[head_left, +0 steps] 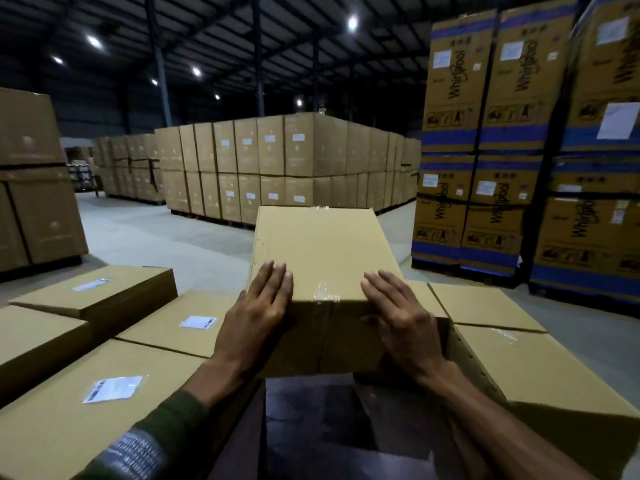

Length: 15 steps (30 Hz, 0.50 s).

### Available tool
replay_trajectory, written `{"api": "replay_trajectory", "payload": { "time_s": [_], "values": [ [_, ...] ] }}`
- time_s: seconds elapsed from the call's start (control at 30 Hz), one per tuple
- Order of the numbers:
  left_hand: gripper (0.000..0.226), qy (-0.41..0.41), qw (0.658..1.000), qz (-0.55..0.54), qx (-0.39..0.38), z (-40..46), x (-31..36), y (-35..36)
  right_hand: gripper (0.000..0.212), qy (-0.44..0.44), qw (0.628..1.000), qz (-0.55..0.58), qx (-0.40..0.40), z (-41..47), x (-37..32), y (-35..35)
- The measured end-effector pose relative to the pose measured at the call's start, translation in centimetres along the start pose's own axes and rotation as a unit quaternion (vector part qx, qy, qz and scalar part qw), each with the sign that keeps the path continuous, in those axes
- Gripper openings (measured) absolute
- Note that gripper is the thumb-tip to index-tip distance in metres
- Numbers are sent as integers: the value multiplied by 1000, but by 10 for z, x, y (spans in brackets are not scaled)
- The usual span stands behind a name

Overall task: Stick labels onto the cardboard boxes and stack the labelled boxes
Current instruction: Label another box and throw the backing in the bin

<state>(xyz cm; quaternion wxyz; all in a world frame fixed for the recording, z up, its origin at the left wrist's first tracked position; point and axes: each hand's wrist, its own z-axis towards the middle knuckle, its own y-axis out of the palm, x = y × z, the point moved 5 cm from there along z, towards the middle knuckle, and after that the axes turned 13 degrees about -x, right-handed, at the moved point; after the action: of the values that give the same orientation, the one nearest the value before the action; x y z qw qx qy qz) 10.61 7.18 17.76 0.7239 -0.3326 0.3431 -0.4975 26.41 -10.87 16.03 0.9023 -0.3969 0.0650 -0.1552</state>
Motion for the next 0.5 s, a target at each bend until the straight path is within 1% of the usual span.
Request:
{"api": "replay_trajectory", "payload": {
  "time_s": [0.07, 0.2, 0.33, 0.5],
  "values": [
    [83, 9, 1000, -5, 15, 23, 7, -12, 71, 2, 1000, -21, 13, 14, 16, -15],
    [81, 18, 1000, -16, 15, 73, 33, -18, 70, 9, 999, -45, 23, 25, 61, -48],
    [75, 51, 998, -39, 6, 130, 75, -12, 71, 37, 997, -58, 34, 21, 119, -78],
    [77, 77, 996, -48, -5, 204, 144, 10, 72, 74, 994, -78, 29, 6, 209, -106]
  ]
}}
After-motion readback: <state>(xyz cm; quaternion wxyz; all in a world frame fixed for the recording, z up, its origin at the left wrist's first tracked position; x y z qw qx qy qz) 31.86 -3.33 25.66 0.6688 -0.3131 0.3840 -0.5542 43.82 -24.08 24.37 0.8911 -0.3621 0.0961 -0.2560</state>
